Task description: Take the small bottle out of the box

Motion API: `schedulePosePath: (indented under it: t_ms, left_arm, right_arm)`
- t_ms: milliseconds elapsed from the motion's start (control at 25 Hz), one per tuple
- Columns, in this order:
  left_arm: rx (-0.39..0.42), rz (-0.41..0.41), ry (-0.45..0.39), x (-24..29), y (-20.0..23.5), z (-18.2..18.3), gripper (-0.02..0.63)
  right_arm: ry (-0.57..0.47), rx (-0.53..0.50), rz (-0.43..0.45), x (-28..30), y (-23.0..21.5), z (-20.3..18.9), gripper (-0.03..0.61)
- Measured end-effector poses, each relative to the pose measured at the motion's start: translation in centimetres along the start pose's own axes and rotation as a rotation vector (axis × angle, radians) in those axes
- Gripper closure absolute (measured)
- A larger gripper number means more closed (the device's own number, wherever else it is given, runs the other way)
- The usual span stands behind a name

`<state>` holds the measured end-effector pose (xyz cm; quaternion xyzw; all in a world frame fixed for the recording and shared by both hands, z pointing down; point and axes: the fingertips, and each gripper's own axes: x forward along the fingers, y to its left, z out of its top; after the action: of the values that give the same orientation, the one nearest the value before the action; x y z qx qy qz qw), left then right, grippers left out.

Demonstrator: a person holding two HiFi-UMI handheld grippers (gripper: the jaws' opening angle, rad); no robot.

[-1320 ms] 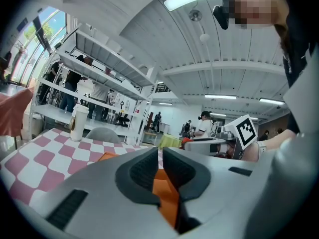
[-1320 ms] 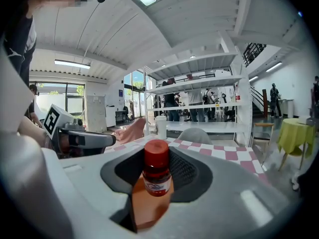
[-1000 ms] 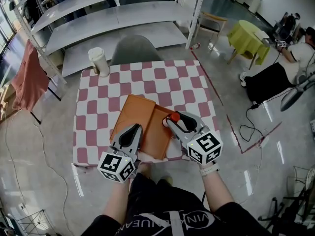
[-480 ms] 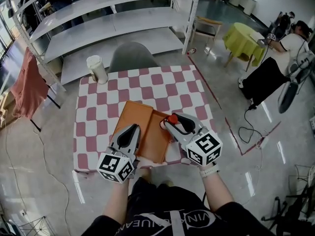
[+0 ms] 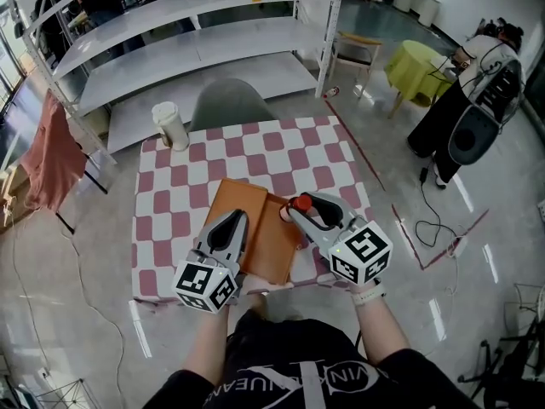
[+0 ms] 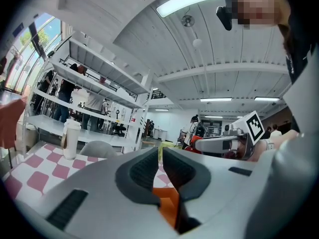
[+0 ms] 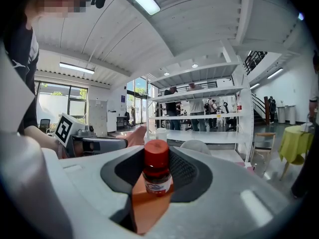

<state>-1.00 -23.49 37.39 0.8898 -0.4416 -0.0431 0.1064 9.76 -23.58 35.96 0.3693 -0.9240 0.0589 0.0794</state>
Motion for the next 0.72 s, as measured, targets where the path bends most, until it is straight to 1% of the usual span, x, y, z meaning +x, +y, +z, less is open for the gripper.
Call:
schedulePosePath:
  t_ms: [320,480,720]
  left_arm:
    - [0.013,0.002,-0.015,0.0,0.6,0.7,0.582]
    - [0.033,0.003,-0.015,0.0,0.8,1.0,0.582]
    - [0.036,0.006,-0.022,0.2,1.2,1.4,0.581]
  right_arm:
    - [-0.022,0.002,-0.002,0.3,-0.1,0.8,0.431]
    - [-0.03,-0.002,-0.002,0.5,0.1,1.3,0.431]
    - [-0.023,-0.01,-0.006,0.6,0.2,1.5,0.431]
